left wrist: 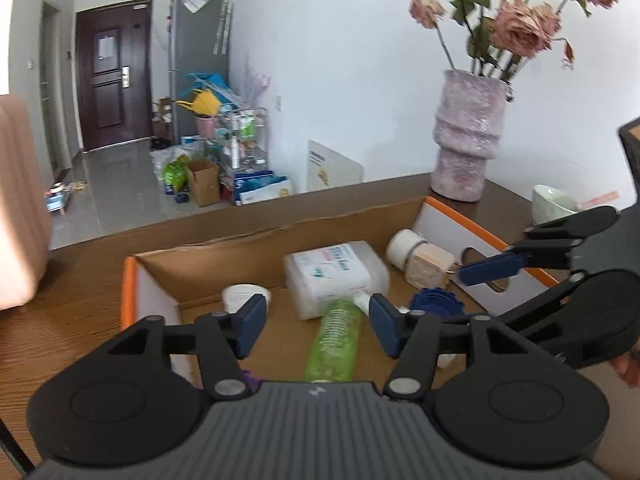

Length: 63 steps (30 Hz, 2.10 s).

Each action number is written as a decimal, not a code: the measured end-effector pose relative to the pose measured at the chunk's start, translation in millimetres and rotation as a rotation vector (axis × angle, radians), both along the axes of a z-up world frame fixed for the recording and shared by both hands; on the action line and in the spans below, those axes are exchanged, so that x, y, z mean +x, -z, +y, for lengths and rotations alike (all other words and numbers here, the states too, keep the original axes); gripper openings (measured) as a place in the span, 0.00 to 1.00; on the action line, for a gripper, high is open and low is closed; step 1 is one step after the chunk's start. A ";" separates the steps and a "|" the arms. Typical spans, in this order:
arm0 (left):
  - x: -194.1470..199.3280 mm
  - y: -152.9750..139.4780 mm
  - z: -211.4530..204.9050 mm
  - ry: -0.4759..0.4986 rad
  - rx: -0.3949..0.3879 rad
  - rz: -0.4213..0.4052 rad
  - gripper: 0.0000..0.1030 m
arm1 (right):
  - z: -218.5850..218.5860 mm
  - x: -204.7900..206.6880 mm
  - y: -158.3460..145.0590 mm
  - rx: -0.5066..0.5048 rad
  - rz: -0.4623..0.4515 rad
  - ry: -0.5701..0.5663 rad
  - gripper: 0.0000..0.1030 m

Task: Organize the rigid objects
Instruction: 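Lower the green bottle and spray bottle into the box and open both grippers, then withdraw both grippers from the box back over the table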

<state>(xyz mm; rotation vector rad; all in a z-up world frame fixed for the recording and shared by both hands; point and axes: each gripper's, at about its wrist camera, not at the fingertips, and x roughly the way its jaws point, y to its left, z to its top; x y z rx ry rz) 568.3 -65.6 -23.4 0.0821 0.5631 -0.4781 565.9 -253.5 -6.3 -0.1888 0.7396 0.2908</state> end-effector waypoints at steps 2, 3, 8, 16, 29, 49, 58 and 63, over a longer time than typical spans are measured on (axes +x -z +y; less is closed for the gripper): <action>-1.4 -4.5 5.6 -0.028 0.015 0.005 0.66 | -1.9 -4.9 -4.4 -0.011 -0.001 0.009 0.61; -3.0 -7.1 7.3 -0.047 0.021 0.004 0.66 | -3.4 -7.8 -7.4 -0.012 -0.003 0.017 0.61; -18.4 -29.4 17.8 -0.099 0.019 0.004 0.74 | -11.2 -27.4 -28.5 0.001 -0.024 0.044 0.62; -74.0 -68.0 33.4 -0.208 -0.031 -0.047 0.97 | -23.5 -77.4 -64.6 0.017 -0.095 0.092 0.78; -205.6 -63.5 46.3 -0.389 -0.078 -0.296 1.00 | -39.7 -201.0 -62.7 0.194 -0.425 0.240 1.00; -430.8 -28.1 48.2 -0.353 -0.025 -0.371 1.00 | -15.9 -412.9 -21.8 0.250 -0.466 0.290 1.00; -545.9 -1.0 64.0 -0.456 -0.031 -0.330 1.00 | 5.3 -539.9 21.1 0.245 -0.350 0.433 1.00; -574.8 -0.4 68.6 -0.466 -0.031 -0.370 1.00 | 10.7 -585.4 21.6 0.140 -0.517 0.465 1.00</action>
